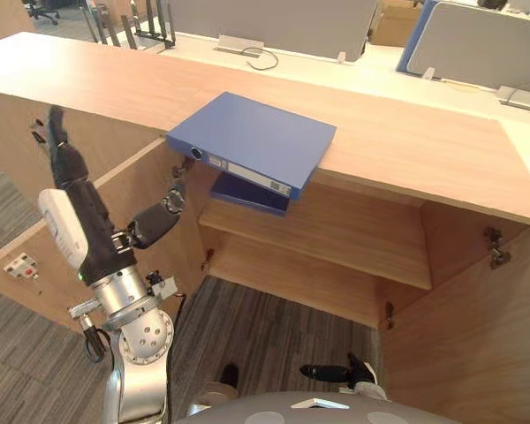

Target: Walk over to the cabinet, pick up the folder, carry it to the office cabinet, place the folder inside the office cabinet, then close the office cabinet door

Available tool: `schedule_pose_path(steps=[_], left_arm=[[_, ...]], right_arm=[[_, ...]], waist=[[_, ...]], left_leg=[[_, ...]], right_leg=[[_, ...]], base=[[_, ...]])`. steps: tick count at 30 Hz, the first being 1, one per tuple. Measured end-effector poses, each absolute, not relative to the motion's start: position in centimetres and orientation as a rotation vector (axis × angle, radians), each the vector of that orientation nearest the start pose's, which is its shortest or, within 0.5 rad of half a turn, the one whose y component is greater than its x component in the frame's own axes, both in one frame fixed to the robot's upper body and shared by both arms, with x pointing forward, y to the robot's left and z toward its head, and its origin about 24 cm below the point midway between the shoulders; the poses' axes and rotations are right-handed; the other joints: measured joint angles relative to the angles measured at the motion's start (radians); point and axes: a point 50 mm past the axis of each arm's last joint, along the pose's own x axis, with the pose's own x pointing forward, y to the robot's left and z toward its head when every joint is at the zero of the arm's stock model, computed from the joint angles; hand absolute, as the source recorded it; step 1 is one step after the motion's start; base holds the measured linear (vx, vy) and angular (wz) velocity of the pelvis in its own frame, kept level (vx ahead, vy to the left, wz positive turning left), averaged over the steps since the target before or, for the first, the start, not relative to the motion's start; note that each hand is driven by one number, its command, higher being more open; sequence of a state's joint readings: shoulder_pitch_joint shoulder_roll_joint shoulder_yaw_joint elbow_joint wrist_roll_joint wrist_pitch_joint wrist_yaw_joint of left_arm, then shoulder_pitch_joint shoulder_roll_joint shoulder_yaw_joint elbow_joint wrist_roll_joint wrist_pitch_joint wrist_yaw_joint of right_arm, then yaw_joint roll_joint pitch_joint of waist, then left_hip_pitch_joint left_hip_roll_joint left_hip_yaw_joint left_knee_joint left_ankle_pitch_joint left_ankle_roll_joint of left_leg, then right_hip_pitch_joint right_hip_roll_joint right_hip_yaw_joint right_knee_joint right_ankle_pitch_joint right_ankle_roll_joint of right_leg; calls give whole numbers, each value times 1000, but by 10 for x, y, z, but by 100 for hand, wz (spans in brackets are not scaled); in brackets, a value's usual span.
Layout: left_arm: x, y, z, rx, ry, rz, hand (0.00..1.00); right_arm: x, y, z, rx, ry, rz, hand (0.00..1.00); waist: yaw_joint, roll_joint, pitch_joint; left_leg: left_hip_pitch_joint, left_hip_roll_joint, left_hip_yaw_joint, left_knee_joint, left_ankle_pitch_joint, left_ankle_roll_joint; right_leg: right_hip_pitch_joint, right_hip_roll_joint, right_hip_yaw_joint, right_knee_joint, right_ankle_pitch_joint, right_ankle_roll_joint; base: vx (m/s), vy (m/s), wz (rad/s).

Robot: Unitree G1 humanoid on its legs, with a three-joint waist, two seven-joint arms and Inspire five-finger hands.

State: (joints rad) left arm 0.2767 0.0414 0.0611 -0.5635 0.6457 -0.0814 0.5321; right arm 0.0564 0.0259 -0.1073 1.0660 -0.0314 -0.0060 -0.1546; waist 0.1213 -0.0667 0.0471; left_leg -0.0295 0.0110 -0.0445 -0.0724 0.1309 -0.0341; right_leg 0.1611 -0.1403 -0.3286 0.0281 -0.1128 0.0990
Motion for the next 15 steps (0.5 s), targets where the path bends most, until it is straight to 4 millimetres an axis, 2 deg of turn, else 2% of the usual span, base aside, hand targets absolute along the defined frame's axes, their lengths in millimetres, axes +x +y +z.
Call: schedule_pose_path(steps=[5, 15], left_arm=[[182, 194, 125, 696, -483, 638, 100], [190, 203, 127, 772, -477, 599, 100]], right_arm=[[100, -166, -164, -34, 1117, -220, 100], [96, -174, -164, -14, 1126, -239, 100]], waist=[[-10, 20, -14], [-11, 23, -20]], left_leg=[[4, 4, 9, 0, -1, -1], [22, 9, 17, -5, -7, -8]], right_leg=[[3, 4, 9, -10, 2, -3], [19, 4, 15, -12, 2, -5]], base=[[5, -19, -6], [-3, 0, 0]])
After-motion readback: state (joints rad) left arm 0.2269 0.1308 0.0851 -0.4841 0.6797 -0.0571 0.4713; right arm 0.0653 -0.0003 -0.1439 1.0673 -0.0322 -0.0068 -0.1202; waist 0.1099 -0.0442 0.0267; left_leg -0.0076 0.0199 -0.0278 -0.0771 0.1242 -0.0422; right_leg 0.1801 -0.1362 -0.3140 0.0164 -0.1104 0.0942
